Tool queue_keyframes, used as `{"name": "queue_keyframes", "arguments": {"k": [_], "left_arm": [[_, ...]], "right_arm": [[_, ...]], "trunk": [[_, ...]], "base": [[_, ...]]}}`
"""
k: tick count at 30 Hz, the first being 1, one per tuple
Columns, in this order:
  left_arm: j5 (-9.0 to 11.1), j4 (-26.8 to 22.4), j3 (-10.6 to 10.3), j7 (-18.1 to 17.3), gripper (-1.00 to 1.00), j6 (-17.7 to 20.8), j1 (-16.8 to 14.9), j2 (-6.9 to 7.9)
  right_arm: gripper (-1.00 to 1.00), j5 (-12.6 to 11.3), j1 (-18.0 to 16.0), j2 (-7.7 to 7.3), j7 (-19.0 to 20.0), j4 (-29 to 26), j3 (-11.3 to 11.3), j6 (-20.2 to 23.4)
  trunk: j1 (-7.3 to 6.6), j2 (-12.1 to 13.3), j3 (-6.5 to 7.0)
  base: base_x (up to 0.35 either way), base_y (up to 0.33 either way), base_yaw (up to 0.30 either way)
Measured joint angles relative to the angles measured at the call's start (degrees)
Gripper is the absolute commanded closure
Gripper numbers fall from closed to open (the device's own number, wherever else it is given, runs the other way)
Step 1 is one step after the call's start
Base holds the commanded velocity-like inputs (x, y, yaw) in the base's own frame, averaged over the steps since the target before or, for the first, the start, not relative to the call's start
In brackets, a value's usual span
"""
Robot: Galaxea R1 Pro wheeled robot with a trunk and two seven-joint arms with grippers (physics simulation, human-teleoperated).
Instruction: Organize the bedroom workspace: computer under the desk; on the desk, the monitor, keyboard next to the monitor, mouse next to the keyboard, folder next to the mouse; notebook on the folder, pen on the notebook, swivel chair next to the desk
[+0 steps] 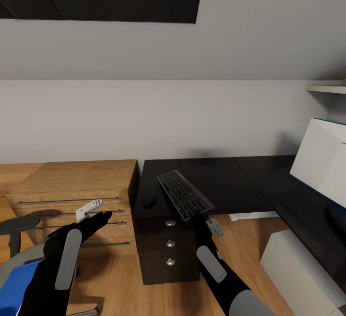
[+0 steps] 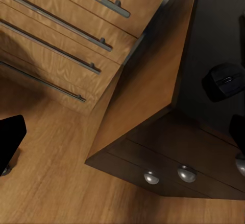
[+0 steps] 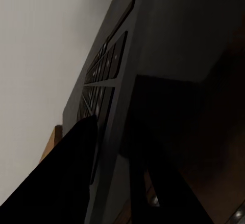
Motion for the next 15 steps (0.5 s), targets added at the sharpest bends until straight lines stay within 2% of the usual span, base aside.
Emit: {"name": "queue_keyframes", "arguments": {"k": [10, 11, 12, 15], "left_arm": [[0.0, 0.0, 0.0, 0.0, -1.00, 0.0, 0.0, 0.00], [0.0, 0.0, 0.0, 0.0, -1.00, 0.0, 0.0, 0.00], [0.0, 0.0, 0.0, 0.0, -1.00, 0.0, 0.0, -0.01], [0.0, 0.0, 0.0, 0.0, -1.00, 0.0, 0.0, 0.01]], "right_arm": [[1.00, 0.0, 0.0, 0.00, 0.0, 0.0, 0.0, 0.0], [-1.00, 0.0, 0.0, 0.00, 0.0, 0.0, 0.0, 0.0], [-1.00, -1.6, 0.0, 0.00, -0.1, 0.5, 0.2, -0.1], [-1.00, -1.6, 0.0, 0.00, -0.1, 0.6, 0.2, -0.1]], "trunk": [[0.00, 0.0, 0.00], [0.00, 0.0, 0.00], [0.00, 0.0, -0.01], [0.00, 0.0, -0.01]], "base": [[0.000, 0.000, 0.000], [0.000, 0.000, 0.000], [0.000, 0.000, 0.000], [0.000, 0.000, 0.000]]}}
